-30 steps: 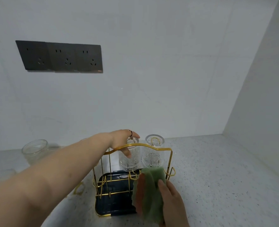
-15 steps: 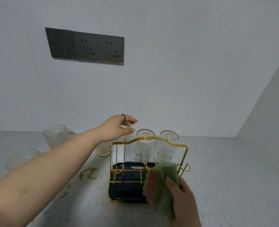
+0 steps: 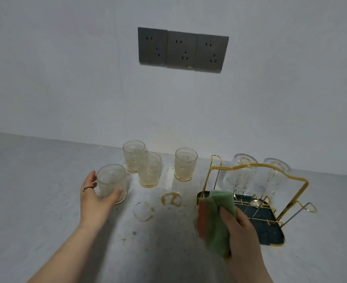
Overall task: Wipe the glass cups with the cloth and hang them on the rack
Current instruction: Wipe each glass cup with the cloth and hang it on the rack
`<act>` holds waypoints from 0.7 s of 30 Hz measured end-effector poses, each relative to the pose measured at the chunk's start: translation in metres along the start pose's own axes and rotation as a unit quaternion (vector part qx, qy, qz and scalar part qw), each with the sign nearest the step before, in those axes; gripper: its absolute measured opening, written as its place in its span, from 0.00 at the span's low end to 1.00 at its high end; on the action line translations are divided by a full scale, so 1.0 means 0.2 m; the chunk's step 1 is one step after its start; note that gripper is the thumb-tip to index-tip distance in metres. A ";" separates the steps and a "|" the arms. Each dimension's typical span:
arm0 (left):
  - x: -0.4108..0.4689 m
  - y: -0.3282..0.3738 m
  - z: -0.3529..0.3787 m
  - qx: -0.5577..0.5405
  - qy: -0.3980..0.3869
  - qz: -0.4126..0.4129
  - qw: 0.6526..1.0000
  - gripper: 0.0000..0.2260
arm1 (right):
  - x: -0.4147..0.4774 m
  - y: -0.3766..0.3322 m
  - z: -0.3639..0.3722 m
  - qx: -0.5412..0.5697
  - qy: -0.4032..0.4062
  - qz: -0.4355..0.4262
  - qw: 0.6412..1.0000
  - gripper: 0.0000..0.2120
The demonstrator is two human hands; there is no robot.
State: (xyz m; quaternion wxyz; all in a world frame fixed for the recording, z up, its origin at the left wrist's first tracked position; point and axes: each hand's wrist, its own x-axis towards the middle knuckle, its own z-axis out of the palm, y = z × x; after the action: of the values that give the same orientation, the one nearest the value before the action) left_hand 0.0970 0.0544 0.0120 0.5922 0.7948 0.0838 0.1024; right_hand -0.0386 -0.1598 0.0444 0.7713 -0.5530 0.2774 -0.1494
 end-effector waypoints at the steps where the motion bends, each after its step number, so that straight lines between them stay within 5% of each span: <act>1: 0.03 -0.05 -0.02 0.002 -0.022 -0.018 1.000 0.42 | -0.01 0.02 0.05 0.008 0.005 0.005 1.000 0.08; 3: 0.07 -0.11 -0.02 -0.001 -0.066 -0.050 0.997 0.50 | -0.02 0.04 0.12 0.020 0.006 0.014 1.000 0.10; 8: 0.21 -0.24 0.00 0.002 -0.117 -0.069 0.991 0.51 | -0.04 0.08 0.26 0.053 0.019 0.023 0.998 0.10; 15: 0.30 -0.23 0.05 0.013 -0.114 -0.051 0.992 0.29 | -0.05 0.13 0.36 0.089 0.045 0.018 0.995 0.10; 21: 0.26 -0.18 0.00 -0.011 -0.132 -0.055 0.990 0.31 | -0.07 0.13 0.38 0.091 0.065 0.019 0.994 0.11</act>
State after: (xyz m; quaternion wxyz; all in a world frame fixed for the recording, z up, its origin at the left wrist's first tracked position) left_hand 0.1456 0.0782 -0.0191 0.6115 0.7891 0.0473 -0.0346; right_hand -0.0061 -0.0845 0.0411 0.8015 -0.4641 0.3225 -0.1954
